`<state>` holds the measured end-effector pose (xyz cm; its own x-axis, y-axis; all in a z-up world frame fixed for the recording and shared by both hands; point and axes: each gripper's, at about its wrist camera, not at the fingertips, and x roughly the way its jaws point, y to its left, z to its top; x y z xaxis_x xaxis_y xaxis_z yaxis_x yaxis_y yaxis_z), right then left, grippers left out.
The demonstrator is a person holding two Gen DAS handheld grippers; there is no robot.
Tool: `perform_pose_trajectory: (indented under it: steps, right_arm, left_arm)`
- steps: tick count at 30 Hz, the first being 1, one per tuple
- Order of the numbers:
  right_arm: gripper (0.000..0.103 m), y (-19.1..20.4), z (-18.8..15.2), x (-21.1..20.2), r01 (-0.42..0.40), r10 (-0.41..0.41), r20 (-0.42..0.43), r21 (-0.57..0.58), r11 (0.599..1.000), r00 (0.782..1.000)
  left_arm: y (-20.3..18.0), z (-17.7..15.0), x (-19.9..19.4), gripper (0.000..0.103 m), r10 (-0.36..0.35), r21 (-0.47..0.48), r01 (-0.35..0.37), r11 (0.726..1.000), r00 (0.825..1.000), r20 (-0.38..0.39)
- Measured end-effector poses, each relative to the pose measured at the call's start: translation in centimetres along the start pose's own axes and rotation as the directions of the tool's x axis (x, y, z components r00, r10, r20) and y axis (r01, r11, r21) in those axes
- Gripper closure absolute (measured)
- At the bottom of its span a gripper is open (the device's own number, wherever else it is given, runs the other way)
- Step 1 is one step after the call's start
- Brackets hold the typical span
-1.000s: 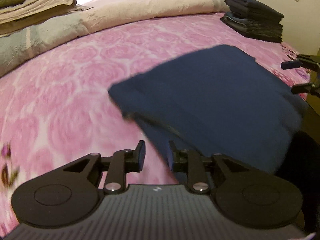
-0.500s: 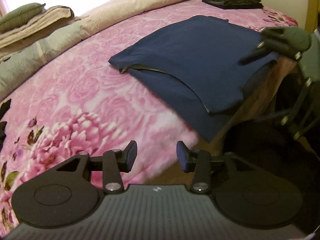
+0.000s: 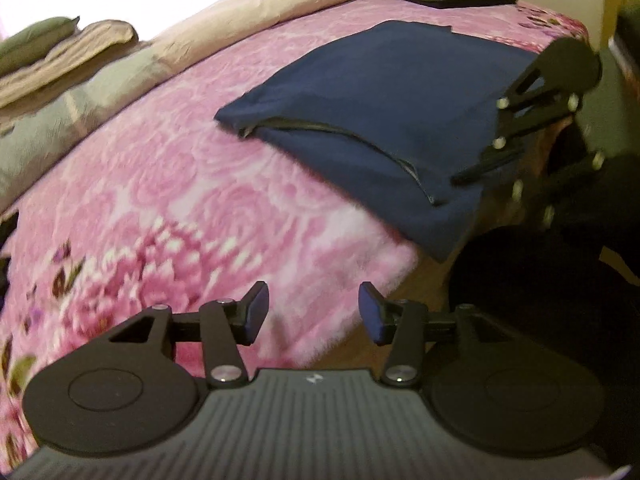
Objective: Fold clothes
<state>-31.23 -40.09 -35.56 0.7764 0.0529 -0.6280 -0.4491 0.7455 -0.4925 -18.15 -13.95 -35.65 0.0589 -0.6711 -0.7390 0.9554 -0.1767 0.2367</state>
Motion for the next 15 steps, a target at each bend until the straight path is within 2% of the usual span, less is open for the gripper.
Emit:
perform_pose_trajectory:
  steps: [3,6,10,12,15]
  right_arm:
    - [0.101,-2.1,0.1,-1.7,0.014,-0.019,0.042,0.126,0.992,0.999]
    - [0.101,-5.3,0.2,-3.3,-0.02,-0.009,0.087,0.325,0.945,0.996]
    - [0.101,-8.7,0.1,-4.8,-0.035,-0.024,0.117,0.476,0.879,0.993]
    - [0.101,-9.3,0.0,-5.0,-0.037,-0.021,0.11,0.497,0.867,0.994]
    - [0.101,-8.7,0.2,-5.1,-0.058,0.003,0.115,0.479,0.876,0.993]
  left_arm:
    - [0.3,1.0,0.5,0.054,0.006,0.03,-0.006,1.0,1.0,0.011]
    - [0.8,2.5,1.3,0.05,0.024,0.058,-0.026,0.998,0.999,0.024]
    - [1.7,4.5,3.2,0.049,0.028,0.076,-0.031,0.997,0.999,0.043]
    - [1.4,5.4,4.1,0.049,-0.007,0.105,0.002,0.994,0.999,0.04]
    - [0.1,5.9,4.0,0.049,-0.119,0.169,0.109,0.98,0.991,0.053]
